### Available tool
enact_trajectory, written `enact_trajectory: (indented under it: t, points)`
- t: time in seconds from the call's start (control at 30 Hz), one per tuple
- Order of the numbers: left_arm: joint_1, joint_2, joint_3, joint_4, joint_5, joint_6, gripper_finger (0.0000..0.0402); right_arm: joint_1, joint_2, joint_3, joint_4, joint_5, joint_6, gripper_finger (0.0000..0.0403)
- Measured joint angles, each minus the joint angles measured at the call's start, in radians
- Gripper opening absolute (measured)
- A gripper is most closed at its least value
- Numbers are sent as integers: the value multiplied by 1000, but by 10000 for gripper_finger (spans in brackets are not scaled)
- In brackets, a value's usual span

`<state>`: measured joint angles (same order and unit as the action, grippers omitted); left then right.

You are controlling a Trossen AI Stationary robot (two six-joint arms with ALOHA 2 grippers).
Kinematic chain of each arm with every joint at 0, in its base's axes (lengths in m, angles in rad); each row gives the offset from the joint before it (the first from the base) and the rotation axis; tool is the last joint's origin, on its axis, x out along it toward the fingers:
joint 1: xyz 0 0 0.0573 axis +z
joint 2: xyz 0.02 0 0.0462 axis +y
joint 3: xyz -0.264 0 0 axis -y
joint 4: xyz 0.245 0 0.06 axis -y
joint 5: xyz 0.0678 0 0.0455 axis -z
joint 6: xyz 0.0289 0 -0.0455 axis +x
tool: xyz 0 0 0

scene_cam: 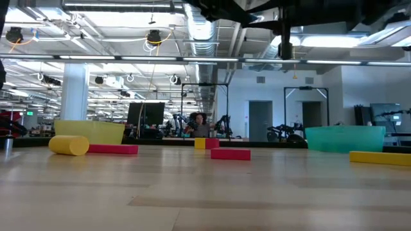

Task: Sort & place blocks by color
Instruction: Put the blue triangle wooden block into the green bin

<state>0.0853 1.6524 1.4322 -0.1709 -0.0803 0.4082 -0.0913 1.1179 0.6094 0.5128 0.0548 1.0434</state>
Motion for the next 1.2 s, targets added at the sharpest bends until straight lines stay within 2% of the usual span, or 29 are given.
enact_trajectory:
  t: [0.1,0.3,0.43,0.6,0.7,0.77,0.93,1.07,1.2]
  points:
    - [26,0,0,8,-38,-2,134,-48,0,1,-21,7,-4,40]
    - [108,-7,2,-33,-73,-38,189,-184,-64,-5,-230,40,-18,39]
    - [178,-5,2,-126,-52,-83,217,-275,-166,-2,-568,100,-35,39]
    - [306,-5,1,-250,114,-178,225,-380,-262,-3,-1030,233,-20,39]
    - [376,-1,-22,-230,210,-224,223,-430,-266,-3,-1177,288,-4,39]
    - [415,4,-45,-229,234,-244,222,-455,-255,-3,-1237,346,8,43]
    - [470,-2,-101,-250,250,-267,222,-506,-195,-3,-1283,442,11,101]
    - [477,-11,-144,-257,282,-238,222,-529,-148,-3,-1280,443,15,170]
    - [479,-39,-213,-225,365,-186,222,-526,-135,-3,-1286,432,46,228]
